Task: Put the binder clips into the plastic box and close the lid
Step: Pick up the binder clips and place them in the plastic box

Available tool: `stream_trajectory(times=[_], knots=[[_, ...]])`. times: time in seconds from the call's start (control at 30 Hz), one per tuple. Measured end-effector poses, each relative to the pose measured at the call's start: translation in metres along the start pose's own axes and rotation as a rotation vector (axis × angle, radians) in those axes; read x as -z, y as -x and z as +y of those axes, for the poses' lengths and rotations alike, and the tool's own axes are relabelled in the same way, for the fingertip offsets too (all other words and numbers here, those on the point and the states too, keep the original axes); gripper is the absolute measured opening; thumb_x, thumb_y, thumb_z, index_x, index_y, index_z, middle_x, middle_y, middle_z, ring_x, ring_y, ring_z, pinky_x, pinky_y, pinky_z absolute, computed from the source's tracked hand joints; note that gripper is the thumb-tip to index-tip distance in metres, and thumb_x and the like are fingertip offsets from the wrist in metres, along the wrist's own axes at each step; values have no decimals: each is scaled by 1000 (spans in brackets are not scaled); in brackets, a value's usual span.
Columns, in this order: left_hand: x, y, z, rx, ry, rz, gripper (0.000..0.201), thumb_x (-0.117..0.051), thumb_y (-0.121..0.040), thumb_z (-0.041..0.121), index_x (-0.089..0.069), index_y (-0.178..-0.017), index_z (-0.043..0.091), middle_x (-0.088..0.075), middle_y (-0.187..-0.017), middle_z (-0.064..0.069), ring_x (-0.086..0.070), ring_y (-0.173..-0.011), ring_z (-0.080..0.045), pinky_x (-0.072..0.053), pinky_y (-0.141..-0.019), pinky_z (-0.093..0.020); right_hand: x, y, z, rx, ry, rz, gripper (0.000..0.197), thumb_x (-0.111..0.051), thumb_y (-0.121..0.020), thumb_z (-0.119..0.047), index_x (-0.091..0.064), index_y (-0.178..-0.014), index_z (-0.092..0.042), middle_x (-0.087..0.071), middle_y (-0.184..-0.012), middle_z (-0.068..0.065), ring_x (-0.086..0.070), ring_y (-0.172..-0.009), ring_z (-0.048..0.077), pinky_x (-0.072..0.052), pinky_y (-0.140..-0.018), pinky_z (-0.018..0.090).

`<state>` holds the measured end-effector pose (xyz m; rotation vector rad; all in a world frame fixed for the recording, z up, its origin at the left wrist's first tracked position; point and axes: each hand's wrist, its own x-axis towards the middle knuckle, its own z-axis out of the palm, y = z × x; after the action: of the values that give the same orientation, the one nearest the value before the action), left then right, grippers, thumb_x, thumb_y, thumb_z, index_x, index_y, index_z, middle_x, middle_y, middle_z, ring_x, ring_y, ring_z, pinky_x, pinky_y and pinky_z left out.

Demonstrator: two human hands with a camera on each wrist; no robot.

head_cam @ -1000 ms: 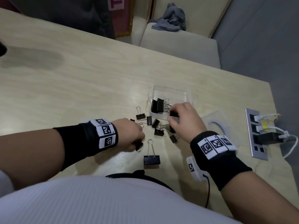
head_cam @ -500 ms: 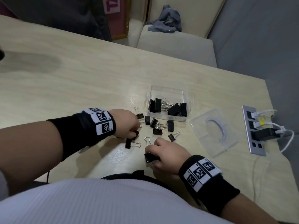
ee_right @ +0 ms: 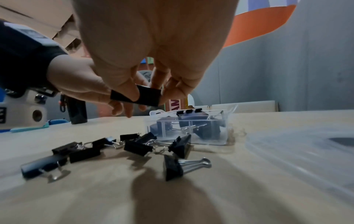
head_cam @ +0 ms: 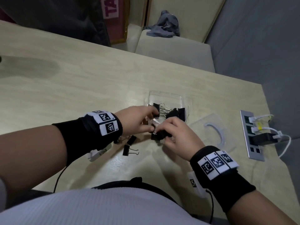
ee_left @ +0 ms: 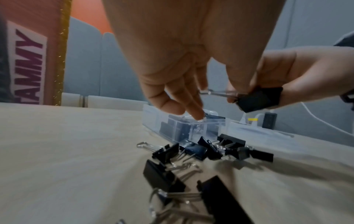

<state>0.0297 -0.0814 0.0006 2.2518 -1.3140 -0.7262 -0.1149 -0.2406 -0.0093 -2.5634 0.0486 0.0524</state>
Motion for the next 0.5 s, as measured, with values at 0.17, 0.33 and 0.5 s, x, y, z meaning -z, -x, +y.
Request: stream_trajectory(times=[0.17, 0.33, 0.5], knots=[[4, -7, 7, 99, 164, 71, 42, -63, -89, 35, -50, -128, 23, -67, -112, 2, -67, -96, -16, -53, -89, -36, 1, -14, -6, -251, -160, 222, 38, -71, -80, -20, -61, -116, -29, -46, -103, -6, -52, -84, 8, -36, -76, 6], [5, -23, 14, 98, 105, 130, 43, -64, -88, 30, -53, -129, 23, -70, -114, -3, -65, -103, -21, -45, -82, -23, -4, -35, -9, -383, -319, 337, 36, -74, -78, -22, -60, -111, -21, -55, -109, 0, -57, -74, 1, -46, -69, 6], [15, -50, 11, 130, -34, 163, 50, -57, -92, 25, -46, -141, 20, -62, -132, -5, -59, -117, -23, -43, -95, -27, -3, -38, -10, -432, -401, 223, 43, -64, -84, -18, -52, -126, -18, -63, -118, -3, -66, -88, 6, -50, -79, 14]])
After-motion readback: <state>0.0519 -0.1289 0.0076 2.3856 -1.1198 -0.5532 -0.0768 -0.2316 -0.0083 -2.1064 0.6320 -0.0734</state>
